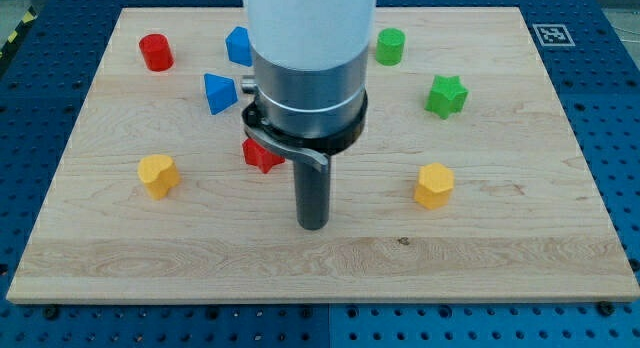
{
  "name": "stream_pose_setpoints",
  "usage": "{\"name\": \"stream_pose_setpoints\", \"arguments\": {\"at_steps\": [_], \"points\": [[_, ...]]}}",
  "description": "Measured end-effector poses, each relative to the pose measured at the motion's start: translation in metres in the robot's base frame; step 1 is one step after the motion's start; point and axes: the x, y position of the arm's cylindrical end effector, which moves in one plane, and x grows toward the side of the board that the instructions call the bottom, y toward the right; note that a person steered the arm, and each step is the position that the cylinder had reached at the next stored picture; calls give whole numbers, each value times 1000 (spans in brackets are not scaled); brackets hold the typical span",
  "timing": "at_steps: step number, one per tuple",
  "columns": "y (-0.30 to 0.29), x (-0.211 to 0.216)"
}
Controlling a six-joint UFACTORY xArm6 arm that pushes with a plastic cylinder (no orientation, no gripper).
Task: Place the red star to the center top of the board
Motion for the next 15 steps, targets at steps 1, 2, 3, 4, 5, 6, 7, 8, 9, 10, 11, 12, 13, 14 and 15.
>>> {"name": "stream_pose_setpoints", "arguments": {"at_steps": [1, 2, 3, 4, 5, 6, 7, 8, 9, 10, 11, 12, 13, 14, 15], "points": [[-25, -2], [-59, -16], [-76, -40], [-76, -58], [-71, -67], [-50, -74], [-34, -81], [-25, -101], [-6, -112], [22, -112], [34, -123], [12, -141], [19, -132], [31, -96], [15, -64]]}}
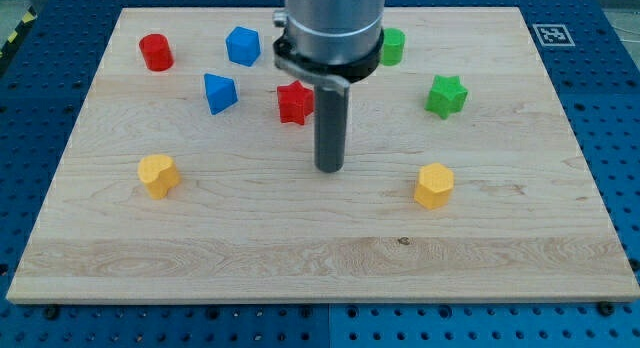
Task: Place the red star to the center top of the board
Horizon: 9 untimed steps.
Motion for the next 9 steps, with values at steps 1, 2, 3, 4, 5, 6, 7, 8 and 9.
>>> {"name": "stream_pose_setpoints", "arguments": {"at_steps": [1, 2, 3, 4, 5, 6, 7, 8, 9], "points": [[-16, -31], [-18, -50], [-18, -55], [-28, -56], [-43, -54], [-54, -70], [-53, -90], [-26, -92], [10, -88]]}}
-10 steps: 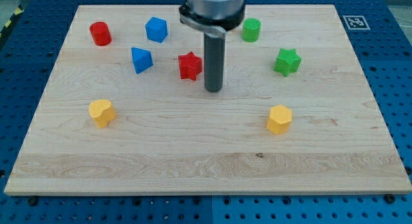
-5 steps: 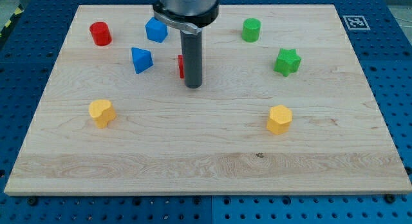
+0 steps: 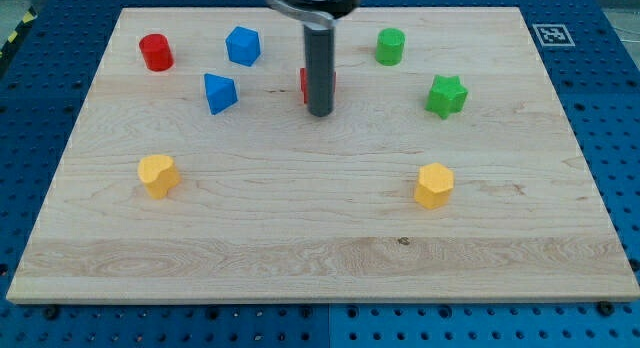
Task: Place the red star to the center top of the board
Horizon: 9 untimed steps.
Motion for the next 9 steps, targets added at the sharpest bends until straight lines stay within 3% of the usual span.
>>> {"name": "stream_pose_setpoints", "arguments": {"at_steps": [2, 9], "points": [[-22, -14], [-16, -111]]}}
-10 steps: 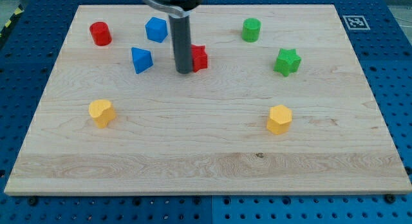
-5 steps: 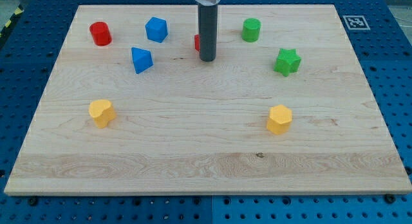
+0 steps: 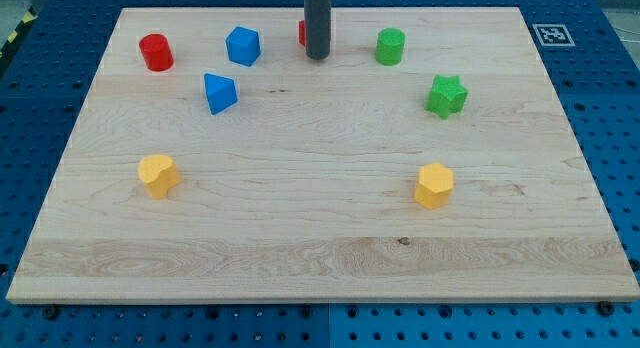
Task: Place the red star to the center top of the board
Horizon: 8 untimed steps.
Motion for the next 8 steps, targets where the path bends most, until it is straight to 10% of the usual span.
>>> {"name": "stream_pose_setpoints", "arguments": {"at_steps": [5, 8], "points": [[1, -34], [-104, -52]]}}
